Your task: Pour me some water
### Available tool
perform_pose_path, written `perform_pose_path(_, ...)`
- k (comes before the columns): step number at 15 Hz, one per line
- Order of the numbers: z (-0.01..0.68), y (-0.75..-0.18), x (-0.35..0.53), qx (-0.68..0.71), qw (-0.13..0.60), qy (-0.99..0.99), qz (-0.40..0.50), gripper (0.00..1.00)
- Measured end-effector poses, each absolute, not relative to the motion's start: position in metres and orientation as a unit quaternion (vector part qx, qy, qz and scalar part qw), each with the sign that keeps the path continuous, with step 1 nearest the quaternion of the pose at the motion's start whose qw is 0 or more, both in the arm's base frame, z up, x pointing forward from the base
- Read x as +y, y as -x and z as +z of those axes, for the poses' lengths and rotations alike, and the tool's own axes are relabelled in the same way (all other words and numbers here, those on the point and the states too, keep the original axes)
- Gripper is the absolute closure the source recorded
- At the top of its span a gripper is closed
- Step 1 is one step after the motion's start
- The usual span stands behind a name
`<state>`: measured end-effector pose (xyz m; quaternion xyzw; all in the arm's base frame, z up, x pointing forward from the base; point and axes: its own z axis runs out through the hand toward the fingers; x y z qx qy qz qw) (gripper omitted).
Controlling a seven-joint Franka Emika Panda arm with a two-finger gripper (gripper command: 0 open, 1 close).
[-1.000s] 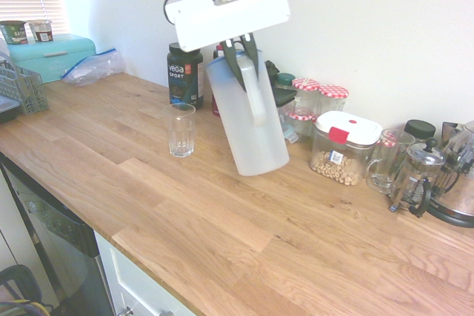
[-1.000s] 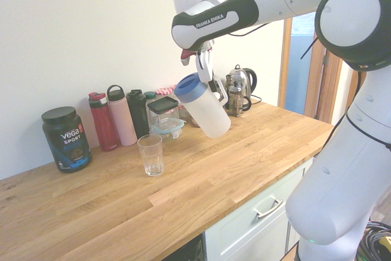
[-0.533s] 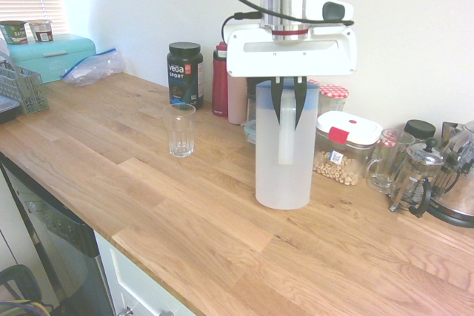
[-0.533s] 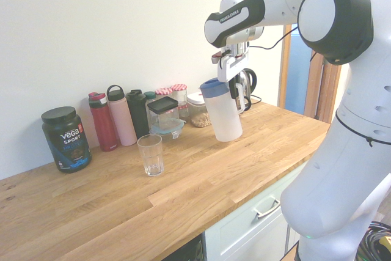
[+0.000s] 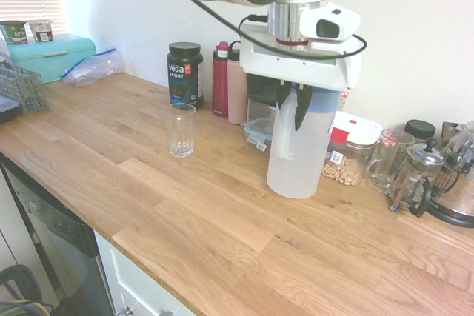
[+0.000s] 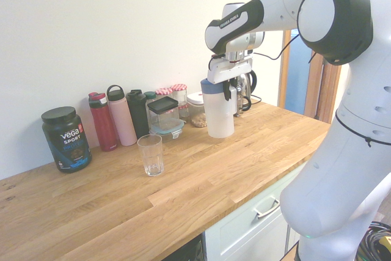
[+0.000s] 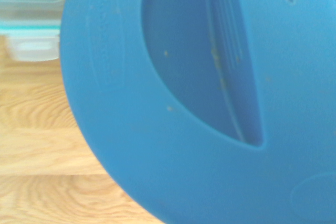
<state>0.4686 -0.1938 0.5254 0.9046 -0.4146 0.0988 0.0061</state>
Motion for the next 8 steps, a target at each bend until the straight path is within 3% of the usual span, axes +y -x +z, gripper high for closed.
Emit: perform_pose_path(8,0.516,-0.442,-0.192,-0.421,0.004,-0.900,0.115,1.00)
